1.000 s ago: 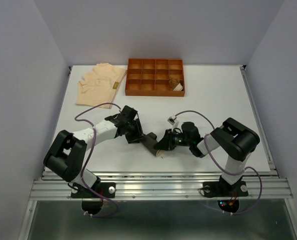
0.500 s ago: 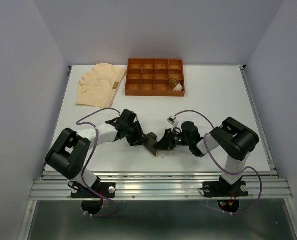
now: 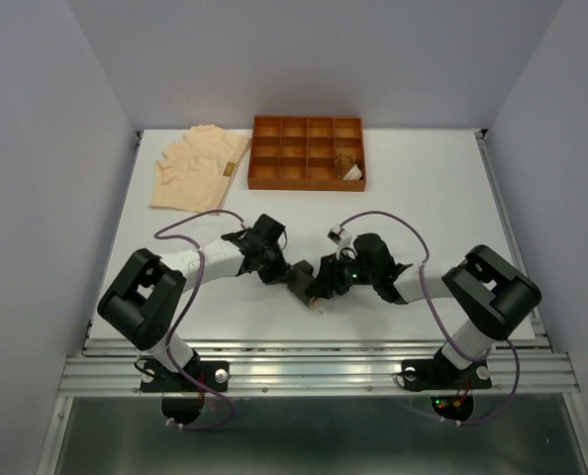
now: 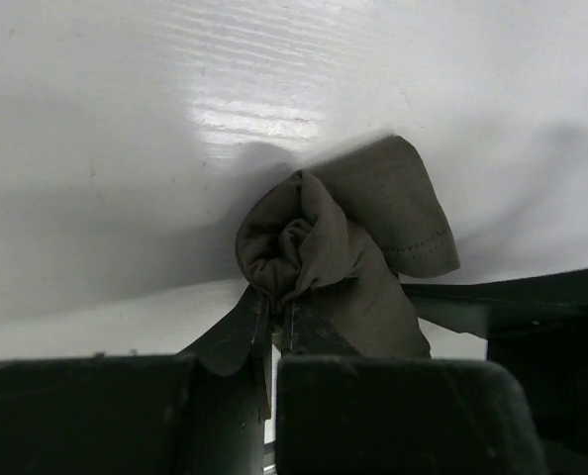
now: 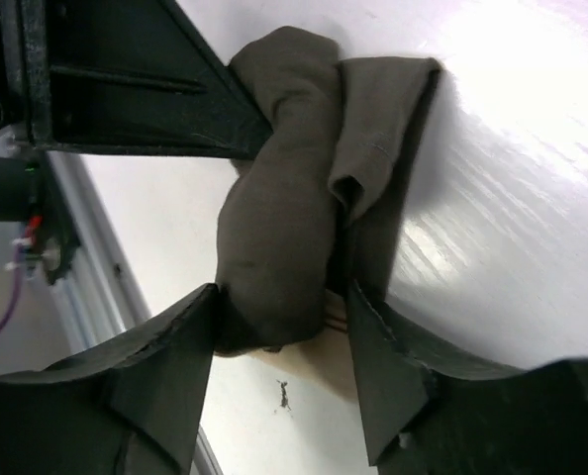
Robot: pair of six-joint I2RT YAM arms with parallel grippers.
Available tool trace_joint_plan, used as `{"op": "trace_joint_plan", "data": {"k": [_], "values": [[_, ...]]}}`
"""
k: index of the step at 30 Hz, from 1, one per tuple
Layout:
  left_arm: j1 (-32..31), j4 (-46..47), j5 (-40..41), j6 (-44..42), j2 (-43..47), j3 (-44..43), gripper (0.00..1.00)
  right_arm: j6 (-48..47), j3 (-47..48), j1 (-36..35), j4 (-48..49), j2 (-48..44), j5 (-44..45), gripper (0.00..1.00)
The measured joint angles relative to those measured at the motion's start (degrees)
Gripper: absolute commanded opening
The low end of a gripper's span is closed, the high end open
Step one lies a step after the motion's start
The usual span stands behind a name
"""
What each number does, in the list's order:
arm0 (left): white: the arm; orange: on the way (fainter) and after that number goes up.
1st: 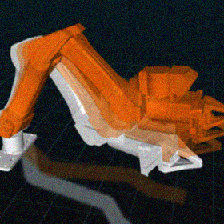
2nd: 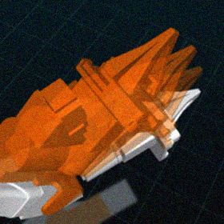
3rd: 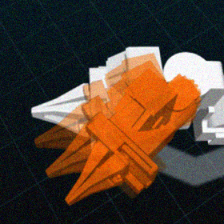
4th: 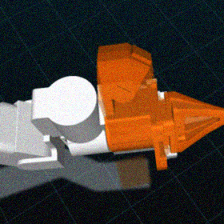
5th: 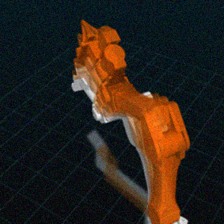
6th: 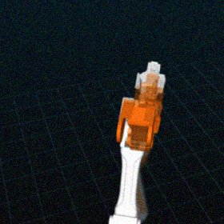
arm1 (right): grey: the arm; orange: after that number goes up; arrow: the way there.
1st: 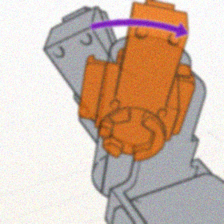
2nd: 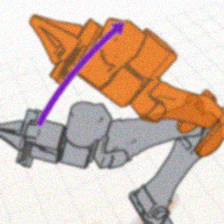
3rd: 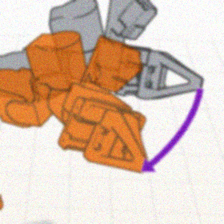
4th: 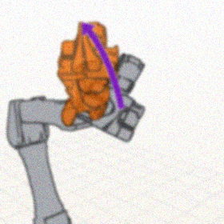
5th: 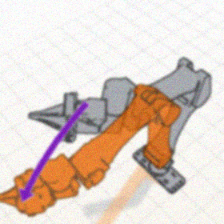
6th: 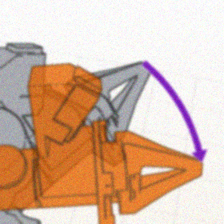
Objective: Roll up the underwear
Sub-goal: Roll the underwear, then place the rolled underwear into the container
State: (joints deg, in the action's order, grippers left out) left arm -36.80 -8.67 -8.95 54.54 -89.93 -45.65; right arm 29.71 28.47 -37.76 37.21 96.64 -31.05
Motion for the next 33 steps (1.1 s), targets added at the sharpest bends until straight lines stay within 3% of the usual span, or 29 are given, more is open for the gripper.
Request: {"op": "trace_joint_plan", "data": {"k": [7,10,18,26,33], "values": [[-1.36,-14.86,10.60,0.85,0.17,-6.05,0.00,-11.41,6.21,-7.85,-23.56,-12.15,10.27,0.69],[-1.27,-21.09,13.20,0.79,0.35,-7.85,0.00,-15.30,8.35,-12.28,-27.85,-15.56,14.75,0.69],[-1.33,-31.17,12.66,0.66,-1.53,-10.23,0.00,-21.66,10.43,-22.18,-28.59,-16.79,26.67,0.69],[-1.33,-38.56,11.13,0.15,-4.57,-15.23,0.00,-29.94,17.88,-36.13,-28.63,-7.50,41.86,0.70],[-1.33,-41.59,10.03,0.00,-4.63,-16.28,0.00,-35.91,23.12,-42.03,-28.70,-1.66,51.76,0.70]]}}
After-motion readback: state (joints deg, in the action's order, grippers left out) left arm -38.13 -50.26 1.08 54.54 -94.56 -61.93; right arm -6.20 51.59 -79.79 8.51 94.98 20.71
